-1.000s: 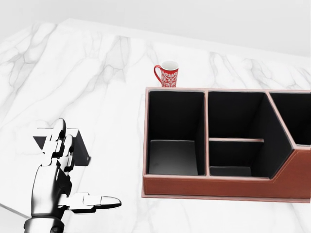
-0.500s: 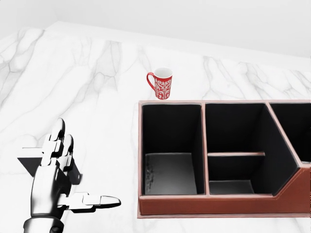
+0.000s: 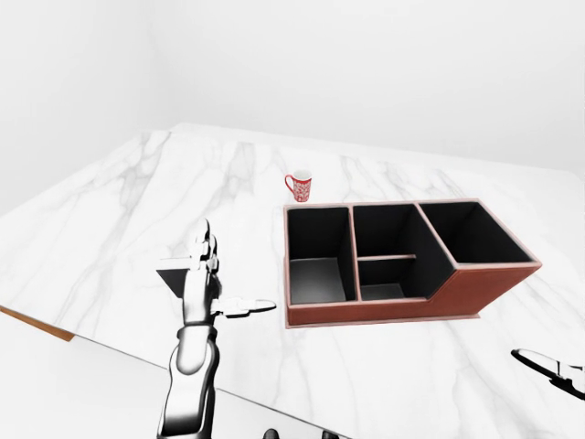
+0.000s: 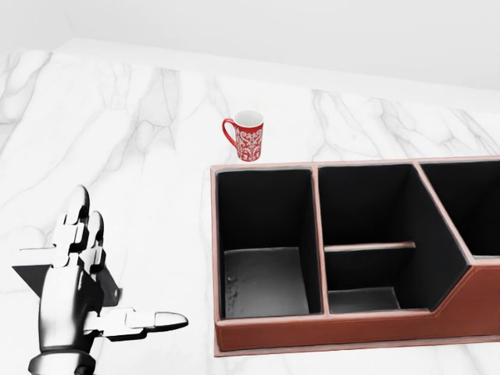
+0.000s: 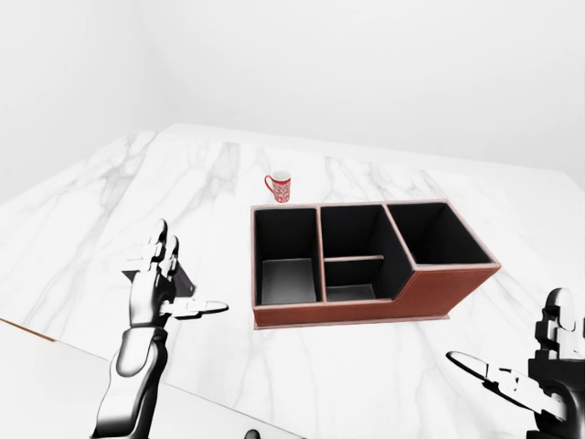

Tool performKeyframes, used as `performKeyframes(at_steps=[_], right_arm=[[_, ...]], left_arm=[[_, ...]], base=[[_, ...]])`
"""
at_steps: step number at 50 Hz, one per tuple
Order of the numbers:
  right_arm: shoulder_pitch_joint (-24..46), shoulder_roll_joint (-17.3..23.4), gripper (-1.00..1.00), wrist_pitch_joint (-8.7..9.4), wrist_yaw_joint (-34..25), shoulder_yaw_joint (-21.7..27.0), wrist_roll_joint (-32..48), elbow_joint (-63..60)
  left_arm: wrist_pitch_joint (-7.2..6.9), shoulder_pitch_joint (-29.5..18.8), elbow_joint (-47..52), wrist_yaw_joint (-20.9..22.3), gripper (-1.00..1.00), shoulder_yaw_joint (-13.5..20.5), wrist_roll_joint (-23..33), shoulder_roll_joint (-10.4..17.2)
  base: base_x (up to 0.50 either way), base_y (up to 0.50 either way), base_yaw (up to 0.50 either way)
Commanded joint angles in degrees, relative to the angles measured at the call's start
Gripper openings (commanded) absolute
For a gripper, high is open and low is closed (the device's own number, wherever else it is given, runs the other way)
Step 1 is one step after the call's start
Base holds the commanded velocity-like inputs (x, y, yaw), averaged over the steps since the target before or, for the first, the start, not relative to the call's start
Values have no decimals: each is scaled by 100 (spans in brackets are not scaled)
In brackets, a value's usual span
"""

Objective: Pick up the book and place it in the left compartment of the caddy.

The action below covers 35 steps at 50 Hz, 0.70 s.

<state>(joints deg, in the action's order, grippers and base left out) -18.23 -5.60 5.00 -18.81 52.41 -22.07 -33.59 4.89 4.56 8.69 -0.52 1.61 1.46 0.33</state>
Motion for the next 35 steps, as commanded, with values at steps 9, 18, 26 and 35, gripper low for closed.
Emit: performKeyframes(at_steps=[9, 18, 26, 35], right_arm=[[9, -11, 100, 0, -37, -34, 52, 34], [7, -10, 100, 0, -32, -39, 62, 25], [5, 2, 100, 0, -8, -40, 50, 27], [2, 7, 100, 0, 16, -13, 42, 26]], left_arm=[[11, 219, 1127, -1687, 100, 139, 2410, -43], [11, 195, 1123, -2948, 100, 198, 4520, 70], [11, 133, 1217, -2948, 100, 305, 5309, 102], [11, 188, 1054, -2948, 100, 112, 6546, 251]], base=[[0, 0, 0], [0, 0, 0], [0, 0, 0], [0, 0, 0]])
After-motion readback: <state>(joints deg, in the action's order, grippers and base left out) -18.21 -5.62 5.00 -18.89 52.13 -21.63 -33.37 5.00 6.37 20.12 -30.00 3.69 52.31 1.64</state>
